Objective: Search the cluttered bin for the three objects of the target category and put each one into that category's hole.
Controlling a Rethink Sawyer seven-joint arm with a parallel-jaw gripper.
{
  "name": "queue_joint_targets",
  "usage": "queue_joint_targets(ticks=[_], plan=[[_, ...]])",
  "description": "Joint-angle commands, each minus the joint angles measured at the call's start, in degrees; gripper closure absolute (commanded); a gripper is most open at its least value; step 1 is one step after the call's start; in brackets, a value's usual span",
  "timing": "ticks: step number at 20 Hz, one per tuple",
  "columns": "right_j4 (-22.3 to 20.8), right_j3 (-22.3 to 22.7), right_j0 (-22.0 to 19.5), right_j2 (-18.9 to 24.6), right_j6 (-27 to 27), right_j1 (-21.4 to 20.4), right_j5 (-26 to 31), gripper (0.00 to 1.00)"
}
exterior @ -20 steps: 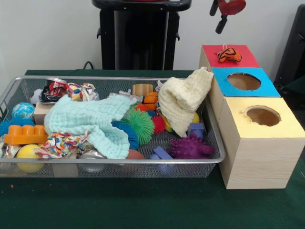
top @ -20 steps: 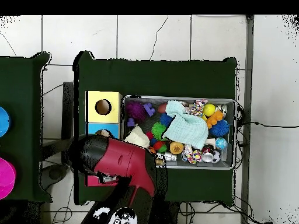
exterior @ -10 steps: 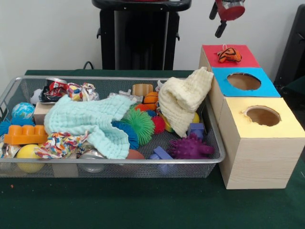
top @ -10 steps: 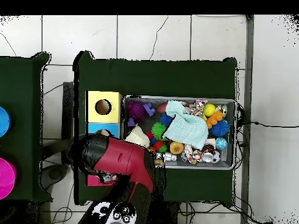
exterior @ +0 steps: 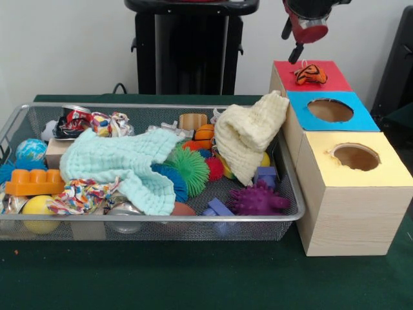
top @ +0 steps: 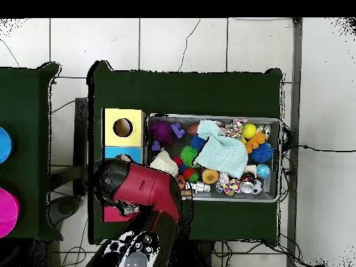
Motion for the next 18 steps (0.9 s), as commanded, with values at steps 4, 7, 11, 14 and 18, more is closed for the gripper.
queue_joint_targets(ticks=[4,7,11,14,18], plan=[[4.92,-3.54,2.22,6.14,14.76,6.56,-7.43,0.00],[4.61,-4.87,3.81,4.55,16.42,7.92,-7.04,0.00],[4.54,-8.45,8.59,0.35,24.19,12.30,-5.78,0.00],[5.87,-10.00,10.23,-0.68,27.04,14.10,-3.91,0.00],[6.17,-11.11,11.13,-1.58,28.49,15.44,-2.04,0.00]])
